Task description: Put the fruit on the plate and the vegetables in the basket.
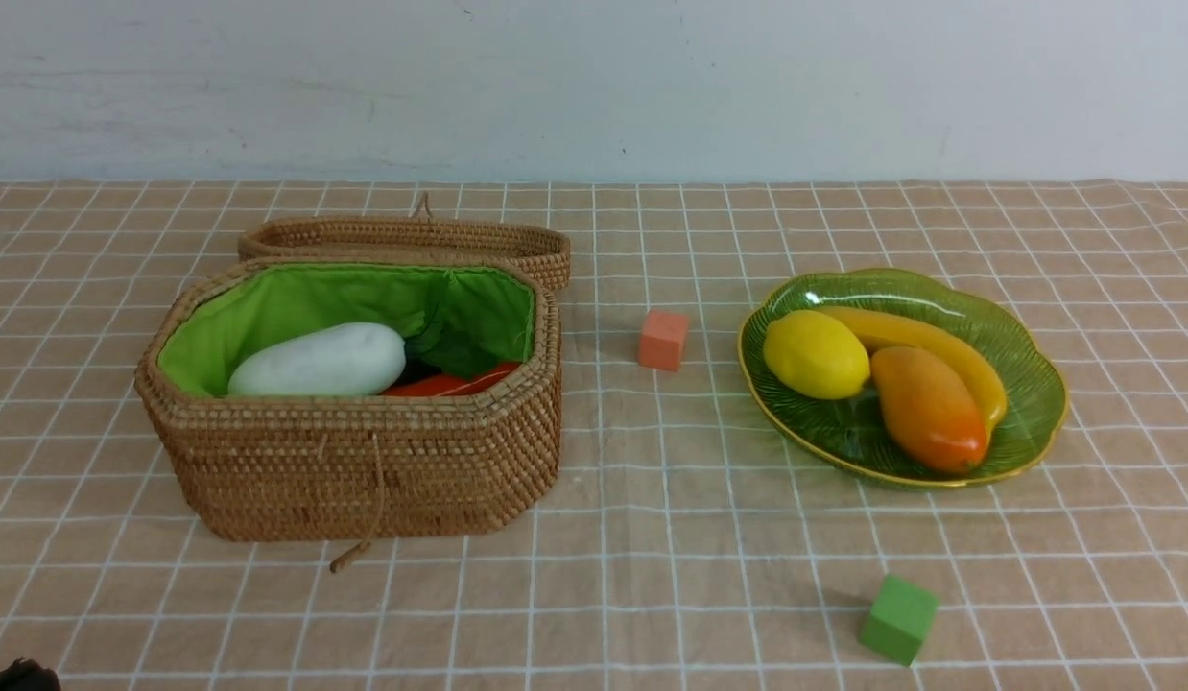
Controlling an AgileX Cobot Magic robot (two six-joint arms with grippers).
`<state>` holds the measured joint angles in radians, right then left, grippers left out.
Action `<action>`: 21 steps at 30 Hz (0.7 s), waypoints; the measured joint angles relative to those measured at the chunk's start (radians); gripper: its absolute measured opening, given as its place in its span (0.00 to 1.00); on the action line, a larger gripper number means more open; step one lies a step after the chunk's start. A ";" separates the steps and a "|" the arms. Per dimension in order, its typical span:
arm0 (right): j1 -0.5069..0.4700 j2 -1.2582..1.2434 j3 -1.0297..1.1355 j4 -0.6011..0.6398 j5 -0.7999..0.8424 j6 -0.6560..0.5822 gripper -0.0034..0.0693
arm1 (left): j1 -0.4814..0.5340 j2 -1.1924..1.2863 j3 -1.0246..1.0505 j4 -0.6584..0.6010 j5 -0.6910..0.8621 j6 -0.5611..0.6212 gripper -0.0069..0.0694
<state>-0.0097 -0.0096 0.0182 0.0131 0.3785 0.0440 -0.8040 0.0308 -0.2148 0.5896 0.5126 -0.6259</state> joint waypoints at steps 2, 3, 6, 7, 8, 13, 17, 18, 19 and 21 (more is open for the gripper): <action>0.000 0.000 0.000 0.000 0.000 0.000 0.04 | 0.010 0.000 0.017 0.022 -0.041 0.002 0.11; 0.000 0.000 0.000 0.000 0.000 0.000 0.05 | 0.031 0.000 0.028 0.024 -0.081 0.008 0.11; 0.000 0.000 0.000 0.000 0.000 0.000 0.05 | 0.169 0.000 0.053 -0.019 -0.205 0.046 0.08; 0.000 0.000 0.000 0.000 0.000 0.000 0.05 | 0.217 -0.003 0.058 -0.044 -0.236 0.061 0.07; 0.000 0.000 0.000 0.000 0.000 0.000 0.05 | 0.278 -0.006 0.070 -0.106 -0.277 0.099 0.07; 0.000 0.000 0.000 0.000 0.000 0.000 0.06 | 0.529 -0.033 0.169 -0.420 -0.460 0.326 0.07; 0.000 -0.001 0.000 0.000 0.000 0.000 0.07 | 0.651 -0.040 0.237 -0.640 -0.441 0.471 0.07; 0.000 -0.001 0.000 0.000 0.000 0.001 0.07 | 0.662 -0.040 0.238 -0.657 -0.410 0.486 0.07; 0.000 -0.001 0.000 0.000 0.000 0.001 0.07 | 0.670 -0.040 0.238 -0.670 -0.318 0.500 0.07; 0.000 -0.001 0.000 0.000 0.000 0.003 0.07 | 0.673 -0.040 0.241 -0.677 -0.188 0.509 0.07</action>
<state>-0.0097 -0.0103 0.0182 0.0131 0.3785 0.0473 -0.1315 -0.0089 0.0259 -0.0871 0.3250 -0.1169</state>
